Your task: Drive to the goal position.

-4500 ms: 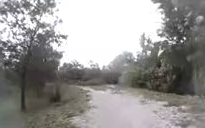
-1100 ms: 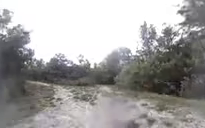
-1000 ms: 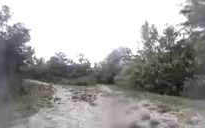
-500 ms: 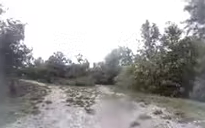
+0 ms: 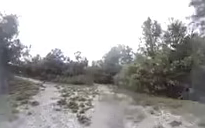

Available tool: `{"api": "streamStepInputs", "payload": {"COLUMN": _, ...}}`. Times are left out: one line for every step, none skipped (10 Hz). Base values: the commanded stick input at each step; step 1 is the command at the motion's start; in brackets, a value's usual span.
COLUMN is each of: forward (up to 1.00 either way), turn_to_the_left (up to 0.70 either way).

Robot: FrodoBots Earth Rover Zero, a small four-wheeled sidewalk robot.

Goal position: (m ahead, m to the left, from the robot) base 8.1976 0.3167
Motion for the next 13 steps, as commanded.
{"api": "streamStepInputs", "payload": {"forward": 0.85, "turn_to_the_left": 0.00}}
{"api": "streamStepInputs", "payload": {"forward": 0.85, "turn_to_the_left": 0.00}}
{"api": "streamStepInputs", "payload": {"forward": 0.85, "turn_to_the_left": 0.00}}
{"api": "streamStepInputs", "payload": {"forward": 0.85, "turn_to_the_left": 0.00}}
{"api": "streamStepInputs", "payload": {"forward": 0.85, "turn_to_the_left": 0.00}}
{"api": "streamStepInputs", "payload": {"forward": 0.85, "turn_to_the_left": 0.00}}
{"api": "streamStepInputs", "payload": {"forward": 0.85, "turn_to_the_left": 0.00}}
{"api": "streamStepInputs", "payload": {"forward": 0.85, "turn_to_the_left": 0.00}}
{"api": "streamStepInputs", "payload": {"forward": 0.85, "turn_to_the_left": 0.00}}
{"api": "streamStepInputs", "payload": {"forward": 0.85, "turn_to_the_left": 0.00}}
{"api": "streamStepInputs", "payload": {"forward": 0.85, "turn_to_the_left": 0.00}}
{"api": "streamStepInputs", "payload": {"forward": 0.85, "turn_to_the_left": 0.00}}
{"api": "streamStepInputs", "payload": {"forward": 0.85, "turn_to_the_left": 0.00}}
